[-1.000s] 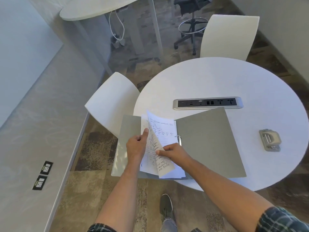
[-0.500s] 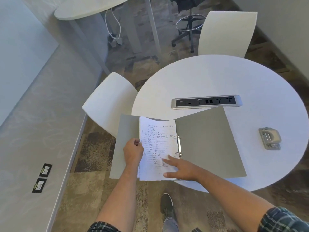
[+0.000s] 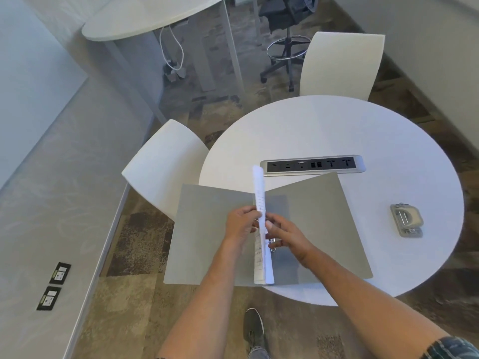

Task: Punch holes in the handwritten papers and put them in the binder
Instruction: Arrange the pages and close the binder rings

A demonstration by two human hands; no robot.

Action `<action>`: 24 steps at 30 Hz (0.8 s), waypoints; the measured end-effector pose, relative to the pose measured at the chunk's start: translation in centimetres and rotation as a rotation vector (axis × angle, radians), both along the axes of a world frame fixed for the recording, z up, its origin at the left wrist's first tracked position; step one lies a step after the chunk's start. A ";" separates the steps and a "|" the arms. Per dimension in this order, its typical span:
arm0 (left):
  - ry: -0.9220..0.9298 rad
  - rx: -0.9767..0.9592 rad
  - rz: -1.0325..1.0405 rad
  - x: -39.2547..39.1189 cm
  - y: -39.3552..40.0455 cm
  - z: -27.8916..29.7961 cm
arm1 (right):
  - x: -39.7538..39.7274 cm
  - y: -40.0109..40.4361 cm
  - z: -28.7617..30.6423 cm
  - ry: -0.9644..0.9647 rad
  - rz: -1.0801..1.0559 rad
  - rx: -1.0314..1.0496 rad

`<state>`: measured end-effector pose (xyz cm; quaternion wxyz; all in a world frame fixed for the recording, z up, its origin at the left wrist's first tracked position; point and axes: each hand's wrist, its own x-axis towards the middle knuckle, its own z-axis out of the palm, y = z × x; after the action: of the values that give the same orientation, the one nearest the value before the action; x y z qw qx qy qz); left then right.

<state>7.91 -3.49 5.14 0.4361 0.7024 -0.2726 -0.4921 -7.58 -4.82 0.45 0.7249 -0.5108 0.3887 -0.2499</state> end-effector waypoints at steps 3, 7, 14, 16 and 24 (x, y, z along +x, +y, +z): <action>0.115 0.019 -0.109 -2.5 -0.2 -0.2 | -1.5 -0.6 0.2 -0.052 -0.065 0.031; 0.166 0.052 -0.197 -4.5 0.0 -1.5 | -4.5 -0.9 0.1 -0.072 -0.135 0.077; -0.272 0.051 -0.132 -3.1 1.3 -4.1 | -9.3 -1.4 -2.1 0.192 -0.389 0.183; -0.442 0.106 -0.154 -2.1 2.1 -4.9 | -10.3 -1.7 -3.1 0.304 -0.465 0.170; -0.621 0.236 -0.283 -0.2 4.0 -8.4 | -11.6 -2.2 -5.7 0.765 -0.495 0.076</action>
<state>7.70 0.49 -3.25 0.1756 0.8192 -0.4280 -0.3390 -19.17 -7.05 -5.23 0.4658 -0.4312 0.7478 -0.1946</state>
